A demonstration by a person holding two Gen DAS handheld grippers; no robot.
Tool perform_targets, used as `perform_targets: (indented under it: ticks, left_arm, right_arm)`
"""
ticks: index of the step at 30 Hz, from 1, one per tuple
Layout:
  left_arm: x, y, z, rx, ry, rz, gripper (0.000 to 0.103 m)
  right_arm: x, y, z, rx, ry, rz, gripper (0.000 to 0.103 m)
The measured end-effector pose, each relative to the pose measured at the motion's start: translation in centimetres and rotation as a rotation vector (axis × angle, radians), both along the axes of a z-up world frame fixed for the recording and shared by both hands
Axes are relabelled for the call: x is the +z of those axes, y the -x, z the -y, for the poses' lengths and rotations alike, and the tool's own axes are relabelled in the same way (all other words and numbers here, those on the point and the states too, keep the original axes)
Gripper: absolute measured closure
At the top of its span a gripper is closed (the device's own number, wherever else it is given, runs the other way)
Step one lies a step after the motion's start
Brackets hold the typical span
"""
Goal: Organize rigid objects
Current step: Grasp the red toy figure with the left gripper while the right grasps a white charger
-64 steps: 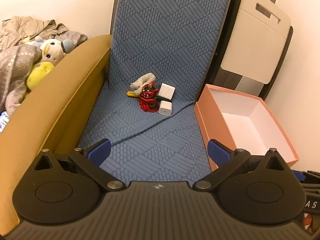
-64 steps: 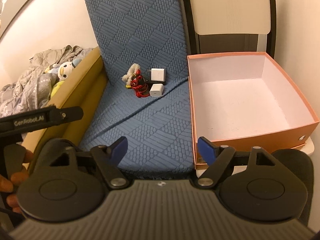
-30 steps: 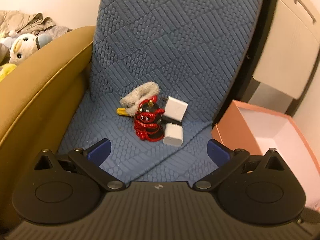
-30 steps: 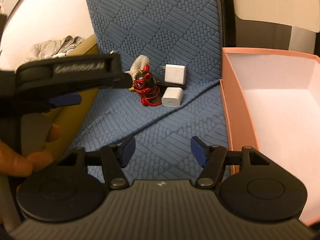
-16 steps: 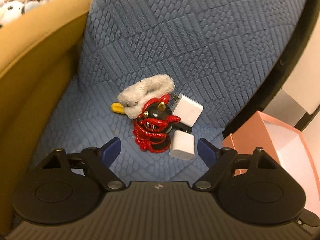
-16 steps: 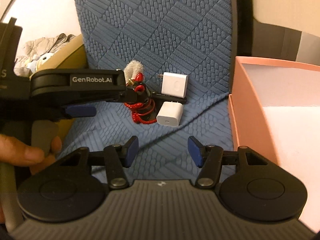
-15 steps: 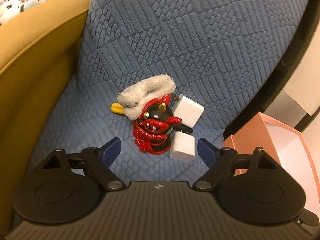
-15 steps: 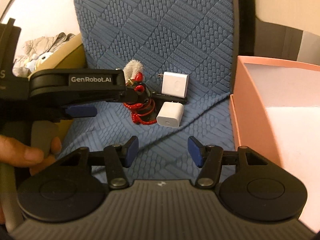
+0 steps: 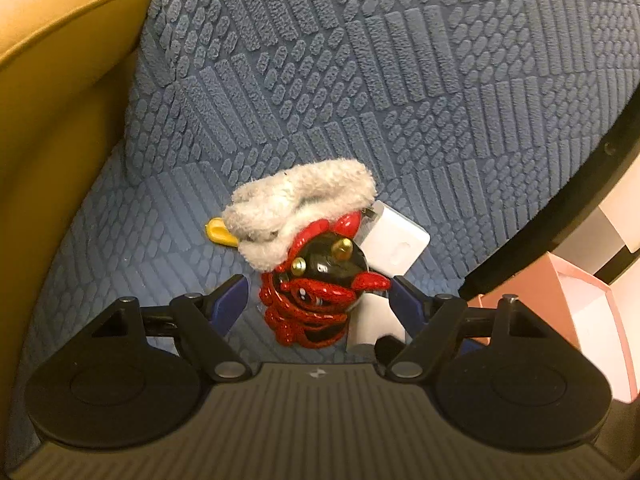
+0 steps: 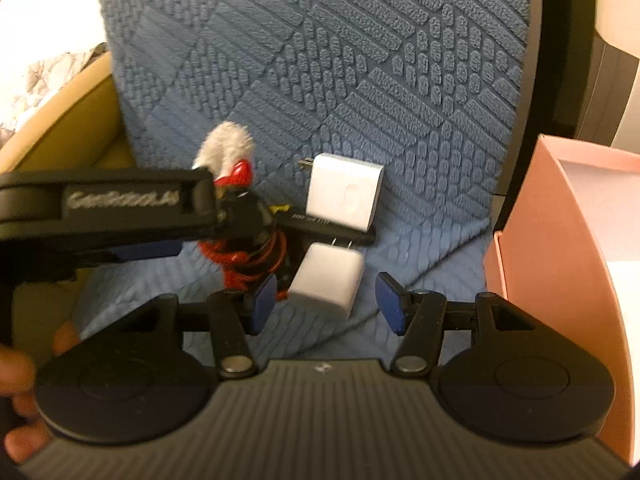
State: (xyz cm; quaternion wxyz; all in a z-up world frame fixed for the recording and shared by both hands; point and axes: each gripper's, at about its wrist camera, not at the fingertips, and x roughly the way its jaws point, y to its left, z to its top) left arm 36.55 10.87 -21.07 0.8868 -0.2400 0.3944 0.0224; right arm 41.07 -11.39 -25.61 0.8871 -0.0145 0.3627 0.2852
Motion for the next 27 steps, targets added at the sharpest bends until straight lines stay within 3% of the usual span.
perform_targets:
  ticks: [10,17,20,27]
  left_arm:
    - [-1.3,-1.8,-0.1,-0.022,0.038,-0.024,0.028]
    - [-1.8,-2.2,0.8,-0.022,0.018,-0.02,0.033]
    - [-1.9,-2.3,0.8,-0.015,0.029,-0.021,0.033]
    - [-1.3,-1.0,0.1,-0.003,0.033,-0.026,0.033]
  right_arm:
    - [-1.5,-3.2,-0.9,-0.005,0.01,-0.029,0.045]
    - [-2.2,-4.3,-1.6,0.014,-0.002,-0.048,0.046]
    - [-2.5,-4.6,-1.9,0.031,-0.019,-0.06,0.055]
    - [-1.3,-3.7,-1.8,0.028,0.013,-0.051,0.056]
